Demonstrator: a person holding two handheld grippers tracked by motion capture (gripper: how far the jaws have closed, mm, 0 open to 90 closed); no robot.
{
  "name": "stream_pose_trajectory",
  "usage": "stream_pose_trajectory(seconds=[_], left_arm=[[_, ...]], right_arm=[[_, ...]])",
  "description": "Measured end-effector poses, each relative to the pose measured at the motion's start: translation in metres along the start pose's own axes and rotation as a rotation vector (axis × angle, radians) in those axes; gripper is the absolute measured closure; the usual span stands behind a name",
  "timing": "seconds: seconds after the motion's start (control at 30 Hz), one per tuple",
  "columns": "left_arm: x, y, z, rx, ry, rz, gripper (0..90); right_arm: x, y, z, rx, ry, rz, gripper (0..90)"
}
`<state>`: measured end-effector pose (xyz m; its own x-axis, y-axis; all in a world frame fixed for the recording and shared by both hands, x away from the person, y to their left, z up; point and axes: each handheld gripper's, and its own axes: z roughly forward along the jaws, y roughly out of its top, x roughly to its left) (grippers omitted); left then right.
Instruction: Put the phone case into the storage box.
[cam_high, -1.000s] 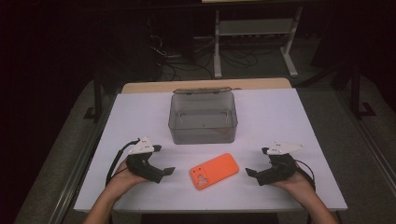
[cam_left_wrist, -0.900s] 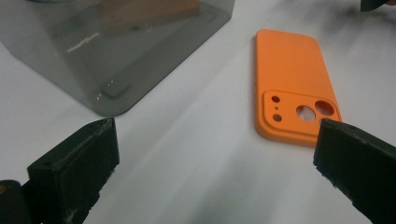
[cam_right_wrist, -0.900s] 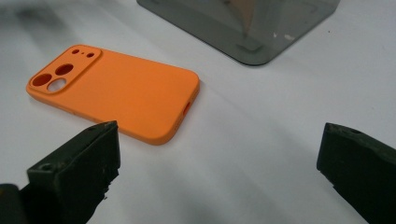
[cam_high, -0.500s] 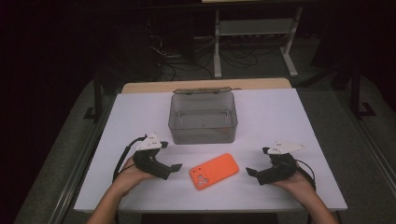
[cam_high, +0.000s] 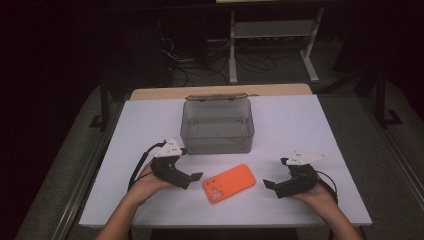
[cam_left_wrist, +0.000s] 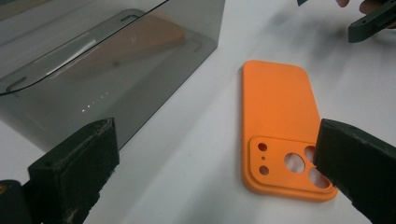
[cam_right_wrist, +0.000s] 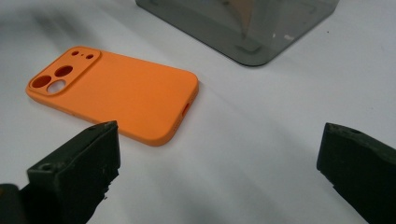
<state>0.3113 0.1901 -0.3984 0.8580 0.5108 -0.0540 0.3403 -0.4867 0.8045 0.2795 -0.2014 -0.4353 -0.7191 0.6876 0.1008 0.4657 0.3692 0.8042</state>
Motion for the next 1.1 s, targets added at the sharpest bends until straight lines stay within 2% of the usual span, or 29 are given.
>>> stream_pose_trajectory(seconds=[0.37,0.67,1.1], left_arm=[[-0.007,0.012,0.012,0.002,-0.015,0.024,0.0],[-0.012,0.021,0.025,0.015,-0.042,0.044,0.0],[-0.024,0.037,0.045,0.009,-0.073,0.070,0.0]], right_arm=[[0.000,0.000,0.000,0.002,0.001,0.002,0.0],[0.000,0.000,0.000,0.002,0.001,0.005,0.0],[0.000,-0.001,0.000,0.003,0.002,0.004,0.0]])
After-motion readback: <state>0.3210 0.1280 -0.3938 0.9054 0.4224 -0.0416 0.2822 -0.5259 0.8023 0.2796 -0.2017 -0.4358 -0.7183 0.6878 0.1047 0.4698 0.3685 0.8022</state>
